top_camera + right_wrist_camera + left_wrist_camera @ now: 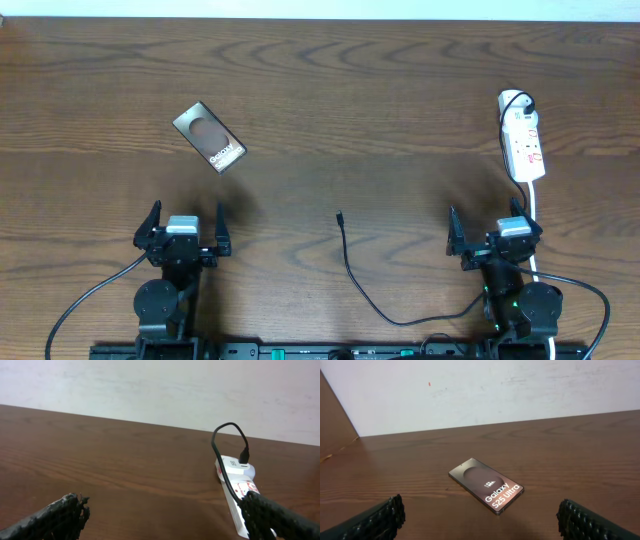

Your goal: Plug charger to phone and switch on socket

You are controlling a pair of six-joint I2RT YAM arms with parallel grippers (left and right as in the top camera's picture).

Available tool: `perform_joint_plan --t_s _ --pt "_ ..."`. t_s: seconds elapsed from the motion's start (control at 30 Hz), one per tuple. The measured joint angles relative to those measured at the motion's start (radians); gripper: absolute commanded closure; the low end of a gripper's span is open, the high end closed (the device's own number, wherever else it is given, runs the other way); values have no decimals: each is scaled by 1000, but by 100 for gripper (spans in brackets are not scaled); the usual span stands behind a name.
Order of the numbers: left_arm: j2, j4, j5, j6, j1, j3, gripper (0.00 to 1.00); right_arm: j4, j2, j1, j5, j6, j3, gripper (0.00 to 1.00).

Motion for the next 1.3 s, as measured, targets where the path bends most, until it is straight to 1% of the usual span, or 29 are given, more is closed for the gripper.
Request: perform_joint_plan --t_s 1.0,1.13,1.2,1.3 --pt "0 16 0 -3 0 0 0 0 0 0 0 0 0 1" --pt "0 21 40 -86 0 19 0 0 0 0 0 0 0 1" --pt "3 -9 56 -155 0 77 0 0 0 0 0 0 0 1" --pt "56 -105 75 -264 0 303 0 0 0 0 0 0 0 1"
